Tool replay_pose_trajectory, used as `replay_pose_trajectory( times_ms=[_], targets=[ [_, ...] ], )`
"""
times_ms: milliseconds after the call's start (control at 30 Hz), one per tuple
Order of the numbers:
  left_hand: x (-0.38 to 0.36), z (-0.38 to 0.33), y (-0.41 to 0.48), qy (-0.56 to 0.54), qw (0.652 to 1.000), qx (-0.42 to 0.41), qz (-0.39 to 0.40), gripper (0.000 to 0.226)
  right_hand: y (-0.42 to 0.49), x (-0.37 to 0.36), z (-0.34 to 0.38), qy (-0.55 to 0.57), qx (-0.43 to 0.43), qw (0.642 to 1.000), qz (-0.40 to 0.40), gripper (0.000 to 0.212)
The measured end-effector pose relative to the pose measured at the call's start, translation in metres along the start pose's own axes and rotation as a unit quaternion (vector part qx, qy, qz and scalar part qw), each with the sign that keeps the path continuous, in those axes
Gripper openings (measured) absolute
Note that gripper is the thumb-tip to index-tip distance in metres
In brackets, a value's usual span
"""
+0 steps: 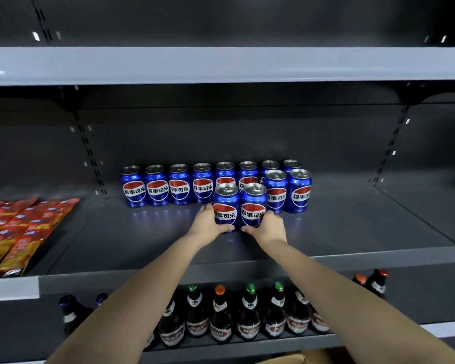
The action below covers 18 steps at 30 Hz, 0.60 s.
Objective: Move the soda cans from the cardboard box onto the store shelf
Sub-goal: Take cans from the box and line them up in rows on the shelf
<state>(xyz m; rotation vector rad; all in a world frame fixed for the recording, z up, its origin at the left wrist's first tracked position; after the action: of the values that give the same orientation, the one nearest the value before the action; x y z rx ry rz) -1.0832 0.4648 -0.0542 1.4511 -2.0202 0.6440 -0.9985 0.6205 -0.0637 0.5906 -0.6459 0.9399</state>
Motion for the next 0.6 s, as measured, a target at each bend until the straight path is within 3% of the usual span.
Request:
replay_pose_trajectory(
  times_ms=[233,467,600],
  targets=[
    [-0.005,-0.005,0.032,0.009,0.998,0.027,-0.06,0.062,0.032,-0.005,-0.005,-0.044,-0.018,0.999,-0.002,0.063],
    [-0.008,-0.001,0.051,-0.001,0.993,0.049,-0.109,0.06,0.056,-0.02,-0.004,-0.103,-0.051,0.992,0.048,0.069],
    [-0.007,0.0,0.055,0.012,0.992,0.048,-0.115,0.059,0.062,-0.022,-0.008,-0.142,-0.042,0.985,0.087,0.052]
  ],
)
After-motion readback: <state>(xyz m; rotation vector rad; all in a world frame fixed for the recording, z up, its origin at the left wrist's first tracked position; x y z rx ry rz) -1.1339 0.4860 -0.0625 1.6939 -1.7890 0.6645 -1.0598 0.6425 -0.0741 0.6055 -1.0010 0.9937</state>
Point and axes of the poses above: each hand's wrist, its own y-axis towards the middle knuckle, its own x-axis out of the back of the hand, z = x × y, the point moved 8 cm from there along y, towards the middle knuckle, and after that the axes turned 12 degrees about x, right-handed, at the moved point
